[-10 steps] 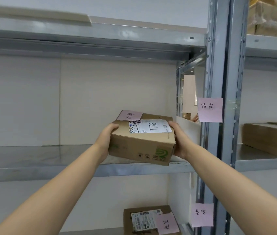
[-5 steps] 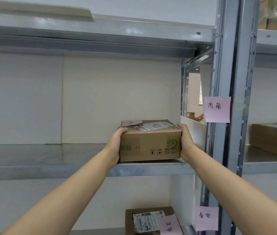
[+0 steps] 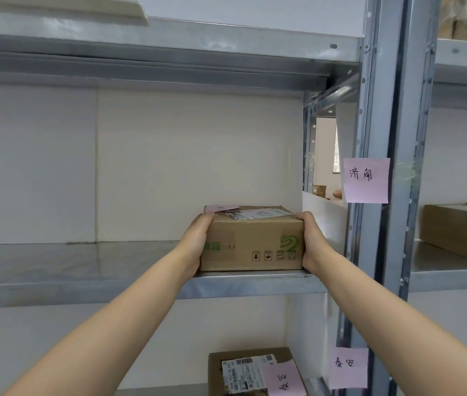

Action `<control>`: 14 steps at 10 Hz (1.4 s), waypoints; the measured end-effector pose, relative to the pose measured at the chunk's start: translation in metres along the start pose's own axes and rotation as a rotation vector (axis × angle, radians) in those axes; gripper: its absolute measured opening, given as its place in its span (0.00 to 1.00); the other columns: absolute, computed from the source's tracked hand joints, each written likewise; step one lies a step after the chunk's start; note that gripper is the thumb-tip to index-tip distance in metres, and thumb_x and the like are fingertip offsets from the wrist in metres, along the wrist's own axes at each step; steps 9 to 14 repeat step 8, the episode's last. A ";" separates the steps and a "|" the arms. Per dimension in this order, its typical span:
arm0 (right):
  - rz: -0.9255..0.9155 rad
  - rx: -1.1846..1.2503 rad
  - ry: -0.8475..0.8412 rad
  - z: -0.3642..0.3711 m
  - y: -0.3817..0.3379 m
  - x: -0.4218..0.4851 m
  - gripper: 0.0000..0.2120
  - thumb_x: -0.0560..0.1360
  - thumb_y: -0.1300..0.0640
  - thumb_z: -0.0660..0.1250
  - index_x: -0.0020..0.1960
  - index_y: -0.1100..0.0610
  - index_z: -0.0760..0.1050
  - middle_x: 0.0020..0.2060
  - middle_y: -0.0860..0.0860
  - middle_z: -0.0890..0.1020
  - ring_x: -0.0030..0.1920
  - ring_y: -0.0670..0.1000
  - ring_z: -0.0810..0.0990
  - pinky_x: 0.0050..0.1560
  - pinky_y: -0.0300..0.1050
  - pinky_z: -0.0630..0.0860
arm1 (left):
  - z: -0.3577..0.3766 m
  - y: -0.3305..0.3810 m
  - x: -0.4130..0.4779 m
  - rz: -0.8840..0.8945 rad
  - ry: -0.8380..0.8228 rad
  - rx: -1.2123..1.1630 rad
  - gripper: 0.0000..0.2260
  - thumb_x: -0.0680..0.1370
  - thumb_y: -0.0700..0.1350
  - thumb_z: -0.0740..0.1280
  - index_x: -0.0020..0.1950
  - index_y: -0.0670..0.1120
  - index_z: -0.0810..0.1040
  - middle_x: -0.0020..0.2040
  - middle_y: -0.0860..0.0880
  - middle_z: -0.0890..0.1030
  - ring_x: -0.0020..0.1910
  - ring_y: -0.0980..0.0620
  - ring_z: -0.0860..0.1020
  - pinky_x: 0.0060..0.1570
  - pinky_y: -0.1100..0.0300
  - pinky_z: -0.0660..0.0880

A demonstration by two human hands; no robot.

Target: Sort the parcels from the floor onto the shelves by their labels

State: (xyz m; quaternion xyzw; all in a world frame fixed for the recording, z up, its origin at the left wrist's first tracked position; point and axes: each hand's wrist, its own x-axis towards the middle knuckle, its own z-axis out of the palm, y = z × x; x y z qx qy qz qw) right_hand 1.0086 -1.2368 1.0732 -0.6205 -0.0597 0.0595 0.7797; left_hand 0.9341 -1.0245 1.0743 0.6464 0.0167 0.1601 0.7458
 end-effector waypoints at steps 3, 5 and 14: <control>-0.139 0.088 0.023 0.001 -0.007 -0.014 0.13 0.75 0.50 0.61 0.58 0.49 0.76 0.44 0.52 0.81 0.40 0.51 0.79 0.30 0.40 0.75 | 0.004 0.004 -0.009 0.032 0.052 0.074 0.17 0.75 0.61 0.59 0.53 0.53 0.79 0.54 0.46 0.83 0.53 0.46 0.81 0.58 0.45 0.76; -0.205 0.010 0.121 0.001 -0.011 -0.021 0.11 0.75 0.50 0.62 0.54 0.54 0.76 0.43 0.52 0.80 0.41 0.50 0.77 0.34 0.43 0.72 | 0.008 0.013 -0.021 0.002 0.125 0.081 0.18 0.75 0.65 0.57 0.47 0.53 0.76 0.47 0.52 0.80 0.48 0.52 0.78 0.47 0.55 0.76; -0.621 -0.346 0.153 0.028 -0.038 -0.020 0.17 0.75 0.55 0.61 0.63 0.54 0.73 0.59 0.49 0.78 0.61 0.50 0.75 0.57 0.42 0.68 | -0.022 0.035 -0.029 0.181 0.296 0.259 0.19 0.78 0.50 0.61 0.68 0.46 0.69 0.66 0.48 0.73 0.65 0.49 0.71 0.62 0.53 0.66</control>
